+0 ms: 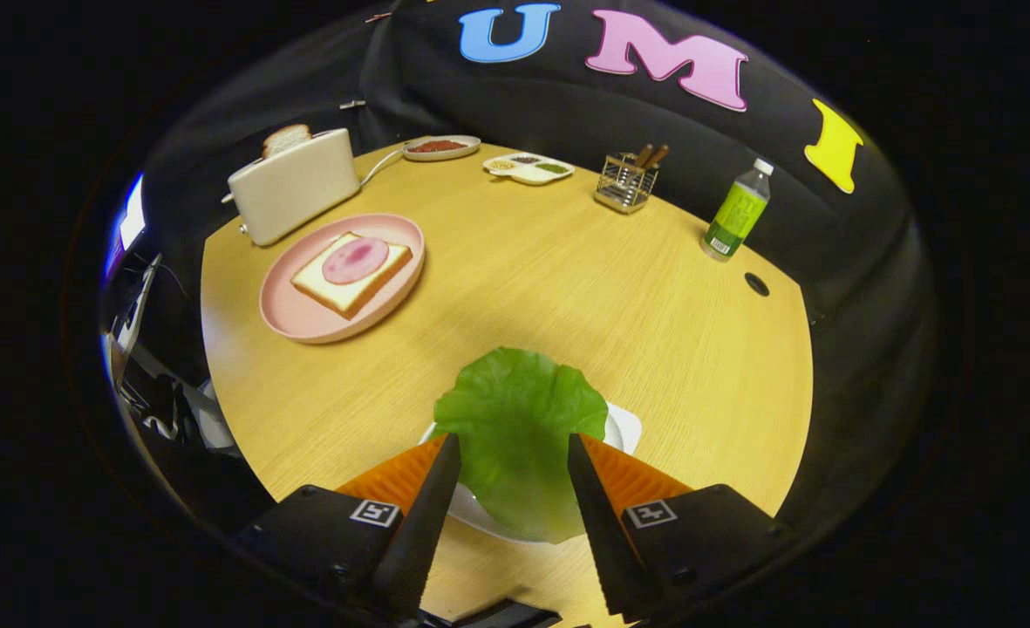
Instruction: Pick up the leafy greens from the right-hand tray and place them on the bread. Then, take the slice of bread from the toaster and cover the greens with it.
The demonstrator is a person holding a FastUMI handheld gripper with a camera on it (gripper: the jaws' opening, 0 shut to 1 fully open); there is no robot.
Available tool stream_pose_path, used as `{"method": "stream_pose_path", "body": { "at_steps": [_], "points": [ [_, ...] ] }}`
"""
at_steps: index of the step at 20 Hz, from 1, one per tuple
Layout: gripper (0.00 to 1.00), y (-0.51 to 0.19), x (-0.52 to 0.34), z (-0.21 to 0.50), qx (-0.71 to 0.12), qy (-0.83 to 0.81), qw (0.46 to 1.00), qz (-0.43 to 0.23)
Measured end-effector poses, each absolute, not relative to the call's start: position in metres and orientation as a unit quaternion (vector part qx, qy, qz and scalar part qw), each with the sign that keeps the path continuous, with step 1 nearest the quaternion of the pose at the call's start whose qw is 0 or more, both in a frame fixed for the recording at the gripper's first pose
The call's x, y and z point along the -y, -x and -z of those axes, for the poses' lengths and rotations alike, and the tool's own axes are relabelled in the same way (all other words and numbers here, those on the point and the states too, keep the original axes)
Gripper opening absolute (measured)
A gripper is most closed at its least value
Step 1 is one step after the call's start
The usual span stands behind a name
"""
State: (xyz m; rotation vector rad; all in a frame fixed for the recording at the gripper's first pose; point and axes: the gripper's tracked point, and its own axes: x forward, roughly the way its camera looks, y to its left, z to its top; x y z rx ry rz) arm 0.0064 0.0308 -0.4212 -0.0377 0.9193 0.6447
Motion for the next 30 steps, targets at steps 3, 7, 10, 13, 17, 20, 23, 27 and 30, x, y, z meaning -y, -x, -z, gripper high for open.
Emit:
{"method": "stream_pose_path", "body": {
  "at_steps": [3, 7, 10, 13, 17, 20, 23, 27, 30],
  "points": [
    [0.77, -0.009, -0.033, 0.436, -0.459, 0.009, 0.834, -0.308],
    [0.69, -0.009, -0.038, 0.450, -0.489, -0.004, 0.812, -0.317],
    [0.65, -0.010, -0.033, 0.452, -0.500, -0.003, 0.809, -0.308],
    [0.51, -0.013, -0.029, 0.456, -0.507, -0.010, 0.811, -0.291],
    [0.10, -0.012, -0.030, 0.452, -0.505, -0.006, 0.816, -0.282],
    [0.10, -0.012, -0.031, 0.431, -0.483, -0.010, 0.829, -0.281],
    [0.10, -0.019, -0.030, 0.396, -0.451, -0.023, 0.850, -0.270],
    [0.09, -0.024, -0.037, 0.334, -0.400, -0.053, 0.878, -0.258],
    [0.10, -0.022, -0.054, 0.284, -0.364, -0.057, 0.890, -0.269]
  ]
}}
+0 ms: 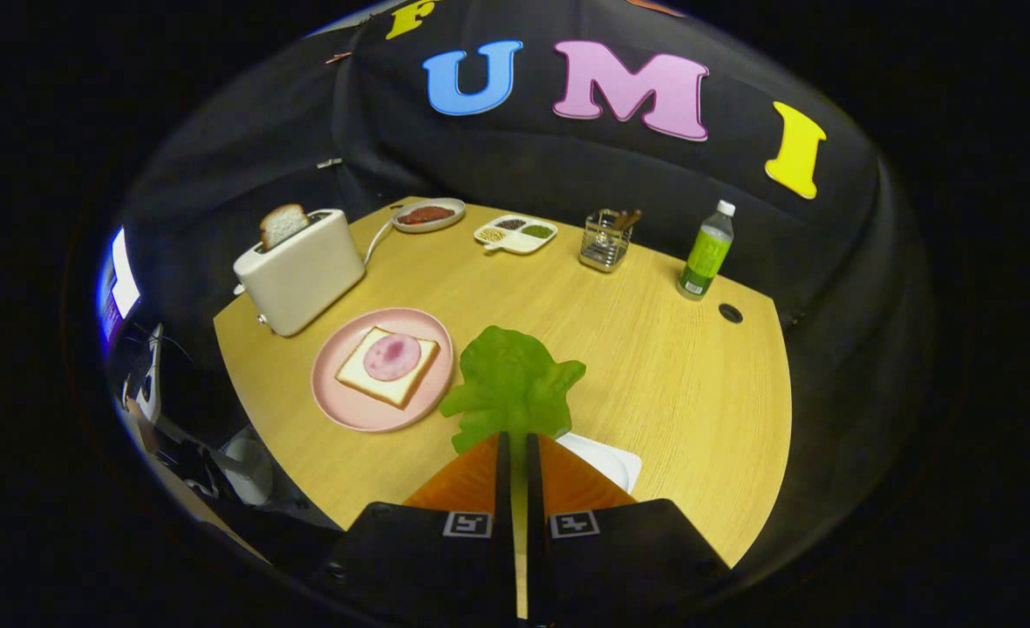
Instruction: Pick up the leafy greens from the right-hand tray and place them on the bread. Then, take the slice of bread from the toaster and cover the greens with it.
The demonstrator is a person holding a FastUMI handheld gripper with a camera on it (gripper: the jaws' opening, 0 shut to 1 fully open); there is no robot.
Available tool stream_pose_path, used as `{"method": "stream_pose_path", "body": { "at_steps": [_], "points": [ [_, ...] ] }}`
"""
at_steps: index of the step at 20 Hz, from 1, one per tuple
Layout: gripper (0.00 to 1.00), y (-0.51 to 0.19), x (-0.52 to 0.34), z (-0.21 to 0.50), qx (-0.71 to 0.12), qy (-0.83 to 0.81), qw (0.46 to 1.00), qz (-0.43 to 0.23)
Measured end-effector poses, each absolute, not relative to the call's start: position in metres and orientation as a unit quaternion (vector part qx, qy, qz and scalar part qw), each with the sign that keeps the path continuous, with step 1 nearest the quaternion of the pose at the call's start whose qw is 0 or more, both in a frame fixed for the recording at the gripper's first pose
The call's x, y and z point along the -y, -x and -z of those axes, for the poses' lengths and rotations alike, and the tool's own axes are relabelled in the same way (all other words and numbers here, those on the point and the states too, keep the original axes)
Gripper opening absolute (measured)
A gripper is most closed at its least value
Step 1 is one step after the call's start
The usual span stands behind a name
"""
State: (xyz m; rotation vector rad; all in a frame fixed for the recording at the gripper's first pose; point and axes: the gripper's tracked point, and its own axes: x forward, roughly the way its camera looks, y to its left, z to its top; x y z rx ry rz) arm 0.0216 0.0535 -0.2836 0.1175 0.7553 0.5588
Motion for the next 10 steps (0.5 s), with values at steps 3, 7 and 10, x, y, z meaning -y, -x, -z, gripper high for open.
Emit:
{"method": "stream_pose_path", "body": {
  "at_steps": [3, 7, 10],
  "points": [
    [0.10, -0.018, -0.082, 0.238, -0.338, -0.072, 0.895, -0.283],
    [0.09, -0.020, -0.131, 0.185, -0.303, -0.085, 0.896, -0.312],
    [0.09, -0.023, -0.169, 0.178, -0.305, -0.070, 0.889, -0.334]
  ]
}}
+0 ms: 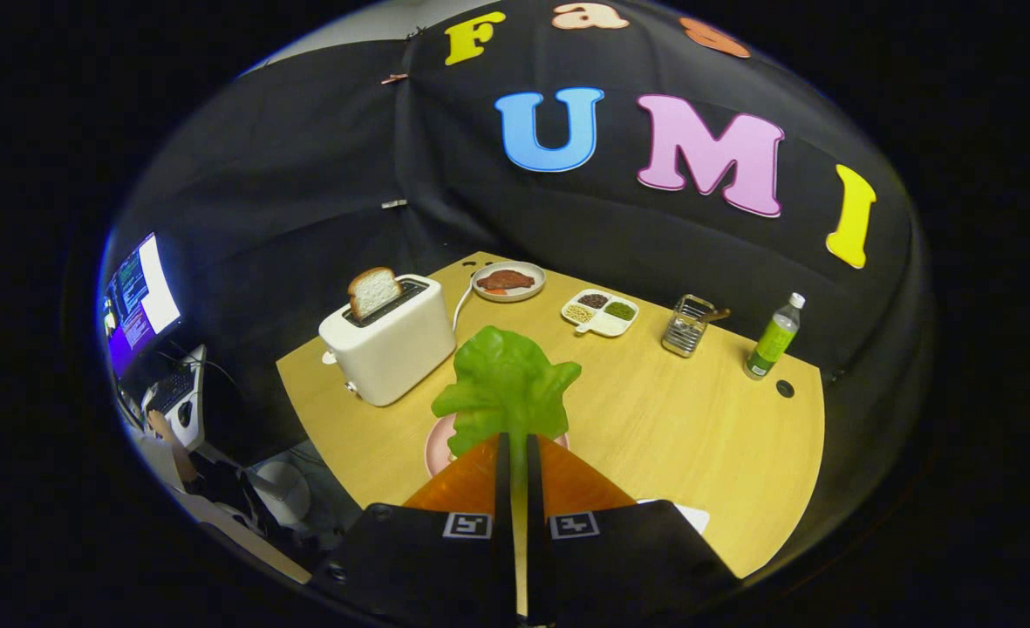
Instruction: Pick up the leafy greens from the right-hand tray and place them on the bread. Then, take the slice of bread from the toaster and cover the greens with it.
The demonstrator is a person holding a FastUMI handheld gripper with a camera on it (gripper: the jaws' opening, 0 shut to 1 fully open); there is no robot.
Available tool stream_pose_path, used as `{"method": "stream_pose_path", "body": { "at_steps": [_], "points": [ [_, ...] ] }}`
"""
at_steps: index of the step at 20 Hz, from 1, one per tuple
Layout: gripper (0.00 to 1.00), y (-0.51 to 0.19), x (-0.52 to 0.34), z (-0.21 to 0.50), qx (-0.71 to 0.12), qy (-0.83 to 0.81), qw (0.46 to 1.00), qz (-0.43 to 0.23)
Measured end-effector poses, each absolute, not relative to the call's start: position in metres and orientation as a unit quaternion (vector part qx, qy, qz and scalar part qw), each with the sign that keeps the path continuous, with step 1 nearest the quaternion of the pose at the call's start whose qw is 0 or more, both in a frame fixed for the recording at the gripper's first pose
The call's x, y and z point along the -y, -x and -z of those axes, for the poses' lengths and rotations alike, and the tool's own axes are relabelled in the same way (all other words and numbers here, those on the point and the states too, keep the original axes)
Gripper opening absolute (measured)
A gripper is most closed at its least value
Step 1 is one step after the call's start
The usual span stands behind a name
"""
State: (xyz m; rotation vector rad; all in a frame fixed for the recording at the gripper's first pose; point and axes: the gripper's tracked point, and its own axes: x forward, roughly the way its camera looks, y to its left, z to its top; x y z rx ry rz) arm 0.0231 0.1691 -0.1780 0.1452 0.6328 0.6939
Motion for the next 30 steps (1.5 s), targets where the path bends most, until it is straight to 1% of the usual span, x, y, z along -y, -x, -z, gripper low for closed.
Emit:
{"method": "stream_pose_path", "body": {
  "at_steps": [2, 8, 15, 16, 20, 21, 24, 30],
  "points": [
    [0.09, -0.028, -0.192, 0.182, -0.314, -0.062, 0.883, -0.344],
    [0.09, -0.044, -0.240, 0.232, -0.359, -0.032, 0.861, -0.358],
    [0.10, -0.055, -0.266, 0.283, -0.406, -0.008, 0.840, -0.360],
    [0.21, -0.055, -0.267, 0.288, -0.409, -0.007, 0.840, -0.358],
    [0.98, -0.067, -0.265, 0.286, -0.392, 0.000, 0.852, -0.346],
    [0.97, -0.069, -0.261, 0.282, -0.385, 0.001, 0.857, -0.342],
    [0.99, -0.075, -0.248, 0.253, -0.340, -0.005, 0.880, -0.332],
    [0.98, -0.076, -0.214, 0.140, -0.188, -0.022, 0.932, -0.310]
  ]
}}
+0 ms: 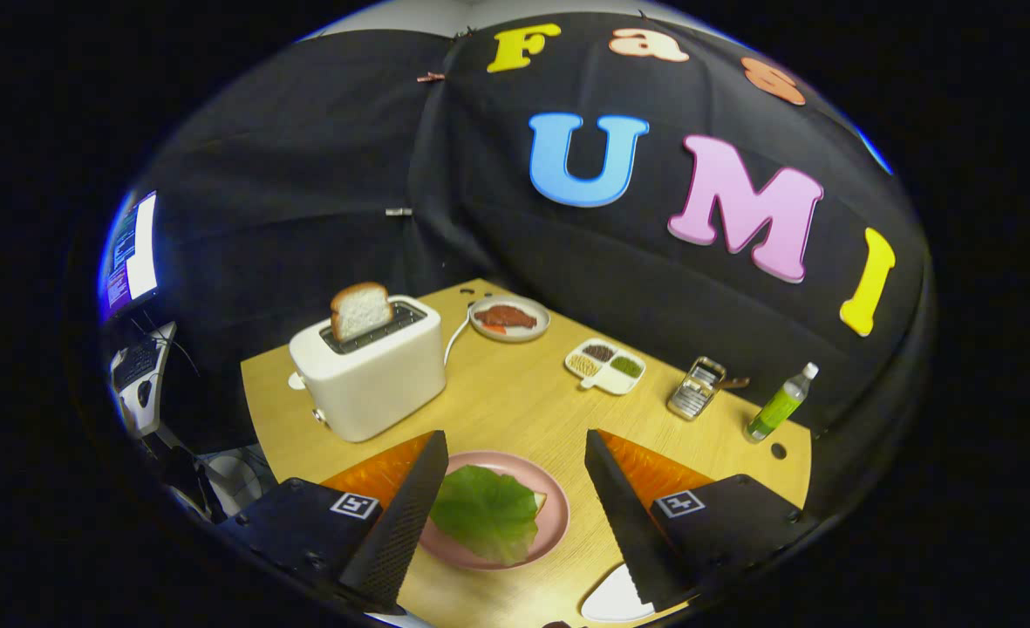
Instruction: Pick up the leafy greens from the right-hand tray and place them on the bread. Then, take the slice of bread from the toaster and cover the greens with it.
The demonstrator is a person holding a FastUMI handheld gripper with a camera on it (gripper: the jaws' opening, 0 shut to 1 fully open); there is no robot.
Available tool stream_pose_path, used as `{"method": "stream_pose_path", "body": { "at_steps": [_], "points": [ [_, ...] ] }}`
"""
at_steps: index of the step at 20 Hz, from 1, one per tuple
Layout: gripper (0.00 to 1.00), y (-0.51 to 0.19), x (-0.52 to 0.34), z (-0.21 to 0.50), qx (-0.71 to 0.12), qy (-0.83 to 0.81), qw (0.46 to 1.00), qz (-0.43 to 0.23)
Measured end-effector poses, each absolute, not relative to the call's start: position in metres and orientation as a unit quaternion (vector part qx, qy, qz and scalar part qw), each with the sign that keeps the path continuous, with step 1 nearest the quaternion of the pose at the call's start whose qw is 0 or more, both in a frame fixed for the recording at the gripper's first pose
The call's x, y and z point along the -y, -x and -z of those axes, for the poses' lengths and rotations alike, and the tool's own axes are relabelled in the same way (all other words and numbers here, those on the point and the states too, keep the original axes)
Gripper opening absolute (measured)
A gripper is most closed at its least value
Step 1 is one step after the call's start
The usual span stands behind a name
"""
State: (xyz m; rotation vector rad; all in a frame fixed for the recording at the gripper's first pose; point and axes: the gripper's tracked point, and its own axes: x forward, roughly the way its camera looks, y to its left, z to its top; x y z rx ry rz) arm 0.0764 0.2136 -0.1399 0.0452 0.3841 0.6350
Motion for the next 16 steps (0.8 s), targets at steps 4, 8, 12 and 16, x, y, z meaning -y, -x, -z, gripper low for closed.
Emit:
{"method": "stream_pose_path", "body": {
  "at_steps": [4, 8, 12, 16],
  "points": [
    [0.98, -0.072, -0.181, 0.051, -0.070, 0.004, 0.957, -0.282],
    [0.98, -0.058, -0.157, -0.029, 0.009, 0.031, 0.968, -0.247],
    [0.98, -0.039, -0.164, -0.105, 0.074, 0.022, 0.969, -0.234],
    [0.98, -0.031, -0.222, -0.134, 0.078, 0.016, 0.958, -0.275]
  ]
}}
